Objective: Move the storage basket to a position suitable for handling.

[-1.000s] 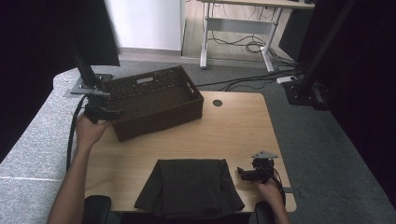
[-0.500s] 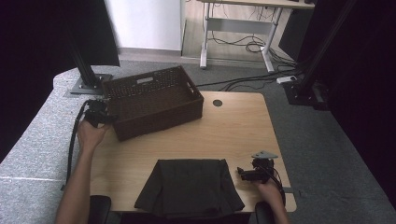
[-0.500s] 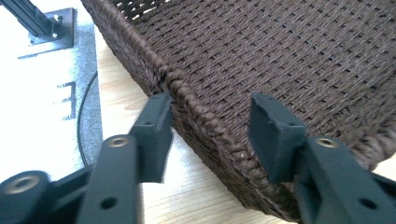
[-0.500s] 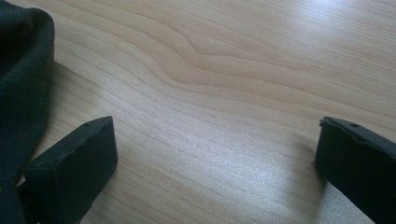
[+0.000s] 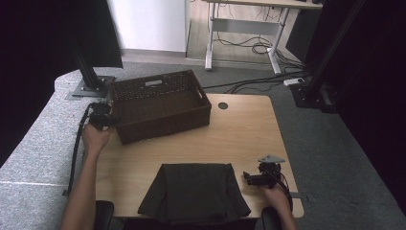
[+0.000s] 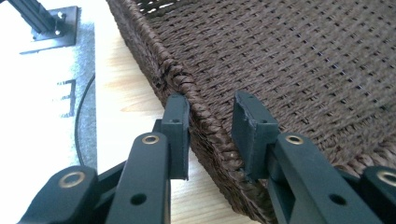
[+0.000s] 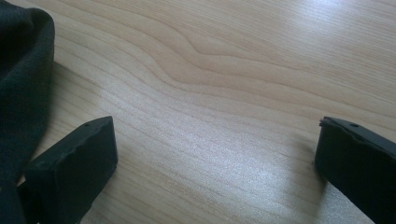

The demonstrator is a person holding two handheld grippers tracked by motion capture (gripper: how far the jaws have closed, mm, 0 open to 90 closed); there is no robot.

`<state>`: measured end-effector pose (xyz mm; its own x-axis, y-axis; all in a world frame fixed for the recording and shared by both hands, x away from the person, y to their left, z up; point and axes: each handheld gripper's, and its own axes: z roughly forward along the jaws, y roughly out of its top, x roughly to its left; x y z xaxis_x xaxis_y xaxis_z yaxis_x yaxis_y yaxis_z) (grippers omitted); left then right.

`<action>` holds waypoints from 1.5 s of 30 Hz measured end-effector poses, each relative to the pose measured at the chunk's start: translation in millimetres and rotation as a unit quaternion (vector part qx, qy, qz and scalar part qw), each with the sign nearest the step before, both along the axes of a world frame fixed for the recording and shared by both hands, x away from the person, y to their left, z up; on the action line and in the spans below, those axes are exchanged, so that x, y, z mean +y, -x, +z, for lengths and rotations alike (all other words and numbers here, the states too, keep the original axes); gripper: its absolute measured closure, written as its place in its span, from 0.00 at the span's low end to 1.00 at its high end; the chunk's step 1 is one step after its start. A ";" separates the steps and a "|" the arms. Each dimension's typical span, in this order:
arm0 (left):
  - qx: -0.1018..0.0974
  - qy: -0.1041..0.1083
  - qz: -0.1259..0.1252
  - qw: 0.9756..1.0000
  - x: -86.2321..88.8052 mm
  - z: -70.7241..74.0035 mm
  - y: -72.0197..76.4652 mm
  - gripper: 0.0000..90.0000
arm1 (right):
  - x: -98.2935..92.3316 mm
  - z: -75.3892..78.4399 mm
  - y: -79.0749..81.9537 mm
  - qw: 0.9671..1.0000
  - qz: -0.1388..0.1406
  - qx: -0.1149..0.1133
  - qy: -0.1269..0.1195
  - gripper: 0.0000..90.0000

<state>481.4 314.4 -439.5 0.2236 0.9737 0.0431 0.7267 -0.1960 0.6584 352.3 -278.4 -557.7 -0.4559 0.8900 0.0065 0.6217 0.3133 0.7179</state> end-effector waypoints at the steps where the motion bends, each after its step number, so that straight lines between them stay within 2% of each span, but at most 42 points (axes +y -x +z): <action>1: -0.001 0.001 -0.004 1.000 -1.7 -0.2 -0.4 0.76 | 0.1 0.0 0.0 1.000 0.000 0.000 0.000 0.00; 12: -0.002 0.003 -0.044 0.999 -19.5 -0.6 -1.4 0.77 | 0.1 0.0 0.0 1.000 0.000 0.000 0.000 0.00; 25: -0.005 0.003 -0.086 0.996 -49.9 -1.7 2.6 0.78 | 0.1 0.0 0.0 1.000 0.000 0.000 0.000 0.00; 32: -0.010 0.012 -0.099 0.995 -64.2 -3.2 9.7 0.78 | 0.1 0.0 0.1 1.000 0.000 0.000 -0.001 0.00; 45: -0.011 0.008 -0.126 0.992 -83.0 -3.6 25.3 0.78 | 0.1 0.0 0.1 1.000 -0.001 0.000 -0.001 0.00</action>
